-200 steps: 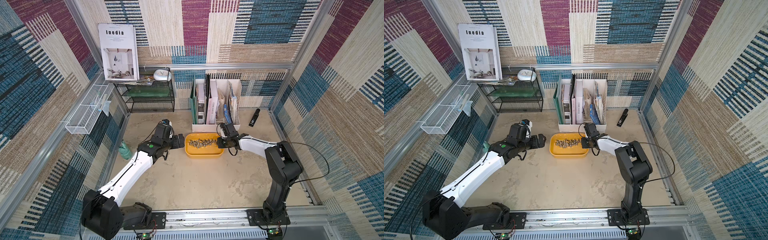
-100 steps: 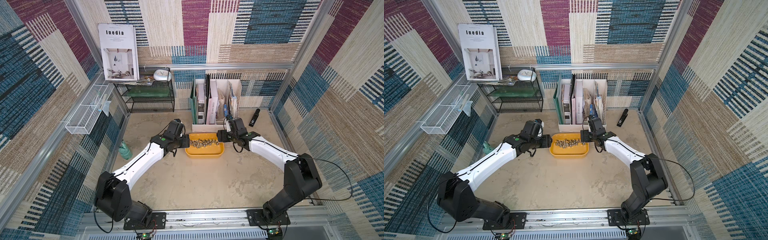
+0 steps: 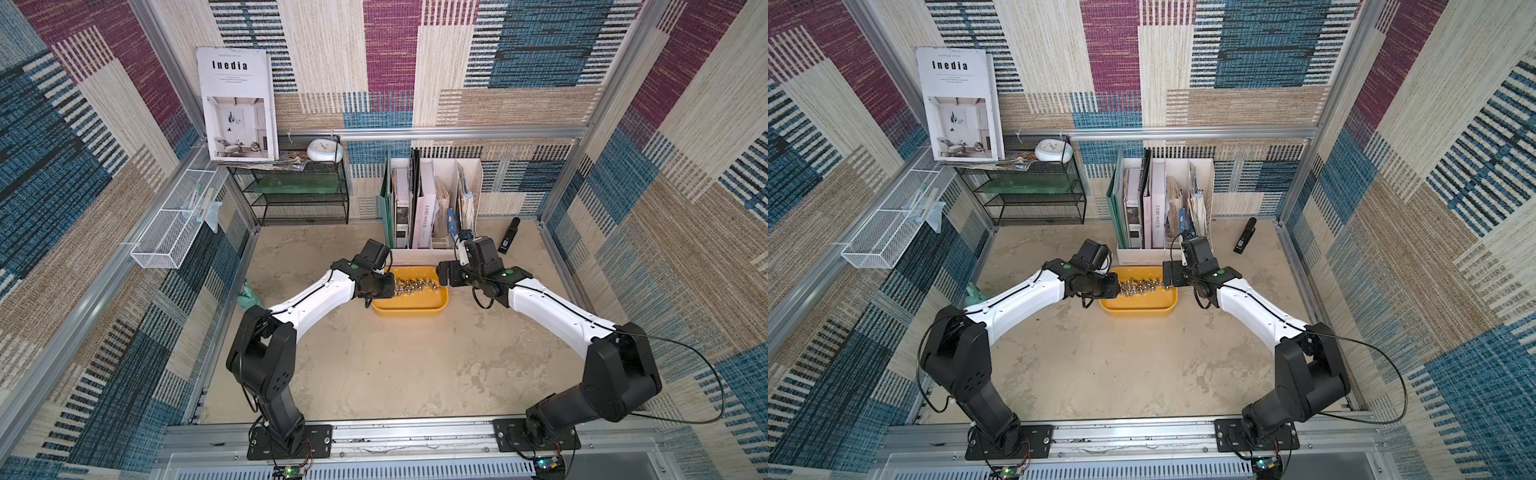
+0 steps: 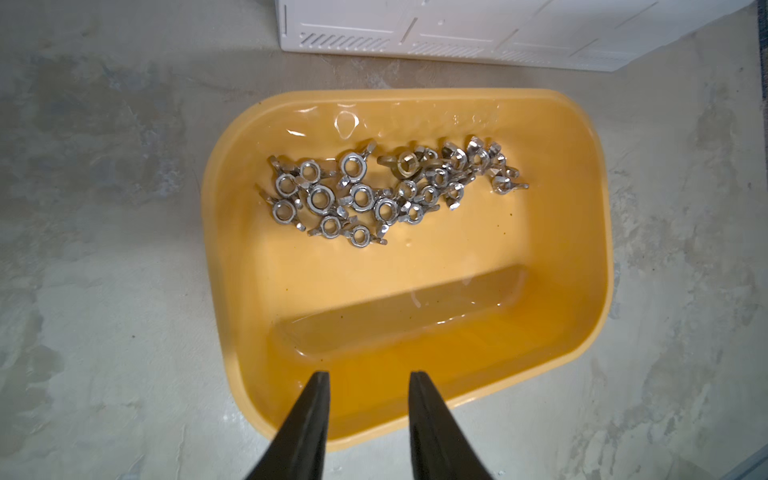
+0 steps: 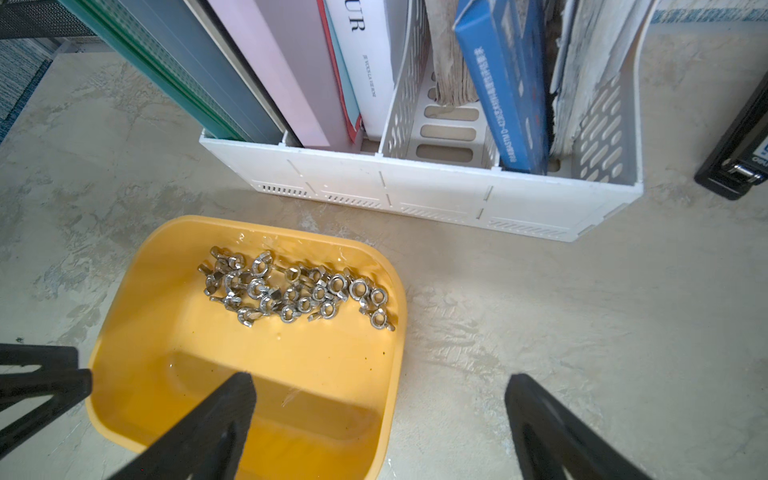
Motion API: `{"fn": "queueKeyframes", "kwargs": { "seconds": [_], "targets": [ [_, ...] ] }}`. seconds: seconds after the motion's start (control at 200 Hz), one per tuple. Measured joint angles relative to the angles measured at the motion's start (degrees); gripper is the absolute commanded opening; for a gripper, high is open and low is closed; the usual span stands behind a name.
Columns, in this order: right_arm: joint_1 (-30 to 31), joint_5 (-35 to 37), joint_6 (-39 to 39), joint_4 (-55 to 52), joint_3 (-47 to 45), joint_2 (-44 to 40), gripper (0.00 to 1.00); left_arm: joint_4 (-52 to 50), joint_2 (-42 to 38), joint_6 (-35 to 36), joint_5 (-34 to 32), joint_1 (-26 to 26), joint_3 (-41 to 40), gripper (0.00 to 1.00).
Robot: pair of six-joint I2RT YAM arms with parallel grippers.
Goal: Take out the wing nut from the storage box
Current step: Move the storage box to the center of the board, then pick up the wing nut from the storage box.
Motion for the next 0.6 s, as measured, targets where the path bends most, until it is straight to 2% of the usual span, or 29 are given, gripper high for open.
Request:
{"fn": "queueKeyframes", "kwargs": {
  "seconds": [0.441,0.596],
  "targets": [
    [0.00,-0.24,-0.33,-0.26,1.53,1.57,0.99,-0.55,9.09,2.78,-0.52,0.20,4.07,0.32],
    [0.00,0.02,-0.42,-1.25,2.14,2.14,0.99,-0.61,11.52,4.20,-0.87,1.77,5.73,0.33]
  ]
}}
